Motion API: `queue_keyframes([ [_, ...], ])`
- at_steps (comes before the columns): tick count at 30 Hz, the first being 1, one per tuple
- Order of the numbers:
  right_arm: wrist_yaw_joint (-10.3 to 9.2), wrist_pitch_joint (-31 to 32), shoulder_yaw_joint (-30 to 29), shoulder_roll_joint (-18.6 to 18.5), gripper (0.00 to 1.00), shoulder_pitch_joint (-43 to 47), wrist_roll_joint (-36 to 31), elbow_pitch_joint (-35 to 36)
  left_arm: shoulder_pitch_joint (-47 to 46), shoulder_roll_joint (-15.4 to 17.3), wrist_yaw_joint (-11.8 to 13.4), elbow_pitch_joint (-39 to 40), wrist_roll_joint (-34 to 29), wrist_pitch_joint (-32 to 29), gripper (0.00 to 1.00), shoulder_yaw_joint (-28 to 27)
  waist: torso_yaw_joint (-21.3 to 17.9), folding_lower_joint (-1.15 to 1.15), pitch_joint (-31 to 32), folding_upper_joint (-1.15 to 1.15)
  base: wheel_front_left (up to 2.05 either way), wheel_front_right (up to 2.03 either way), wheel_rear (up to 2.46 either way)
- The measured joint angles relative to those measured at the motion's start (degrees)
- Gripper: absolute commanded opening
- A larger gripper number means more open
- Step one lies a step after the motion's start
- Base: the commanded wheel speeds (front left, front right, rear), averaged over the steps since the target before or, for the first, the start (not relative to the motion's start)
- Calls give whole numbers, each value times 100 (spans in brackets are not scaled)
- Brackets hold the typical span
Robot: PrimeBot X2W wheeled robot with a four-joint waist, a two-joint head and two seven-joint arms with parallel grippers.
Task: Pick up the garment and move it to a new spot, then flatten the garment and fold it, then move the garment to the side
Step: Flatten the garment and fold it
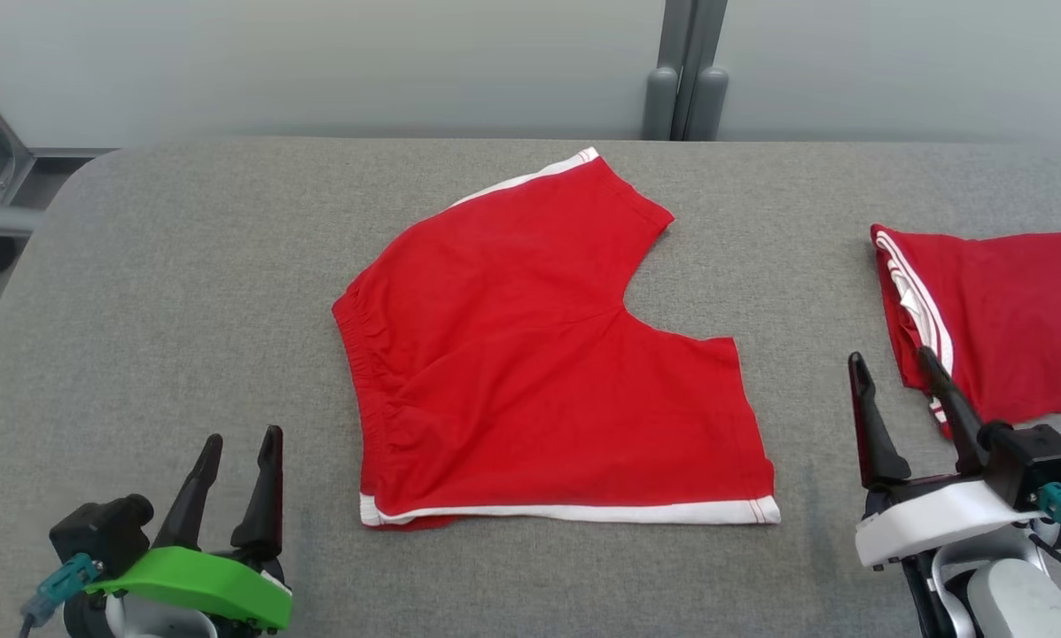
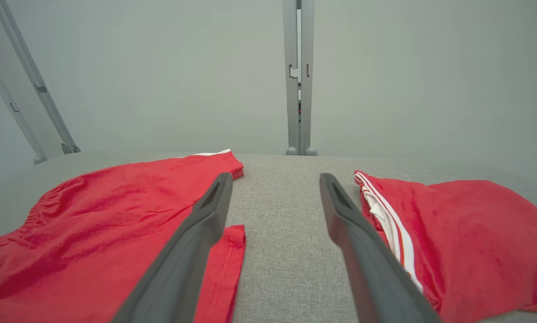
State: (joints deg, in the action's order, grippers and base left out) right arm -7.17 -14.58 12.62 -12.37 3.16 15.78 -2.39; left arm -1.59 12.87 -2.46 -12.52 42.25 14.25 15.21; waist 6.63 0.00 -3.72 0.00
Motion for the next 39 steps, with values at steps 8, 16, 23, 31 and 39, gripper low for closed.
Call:
queue_keyframes([
  [8,-1,0,-193,278,100,451,-241,-292,220,-294,-62,29,-614,0,100,-209,-74,0,-111,0,0,0,0],
  [16,313,0,398,287,100,568,-414,-921,320,-517,-252,13,-875,0,100,-204,-89,0,-299,0,0,0,0],
  [23,575,0,617,307,68,251,-554,-1441,289,-676,-336,-2,-1062,0,100,-212,55,0,-458,0,0,0,0],
  [31,738,0,655,497,46,107,-566,-1828,274,-704,-394,-56,-1126,0,100,-432,217,0,-517,0,0,0,0],
  [39,867,0,493,576,0,10,-453,-1971,288,-762,-460,-422,-1190,1,100,-31,185,0,-532,0,0,0,0],
])
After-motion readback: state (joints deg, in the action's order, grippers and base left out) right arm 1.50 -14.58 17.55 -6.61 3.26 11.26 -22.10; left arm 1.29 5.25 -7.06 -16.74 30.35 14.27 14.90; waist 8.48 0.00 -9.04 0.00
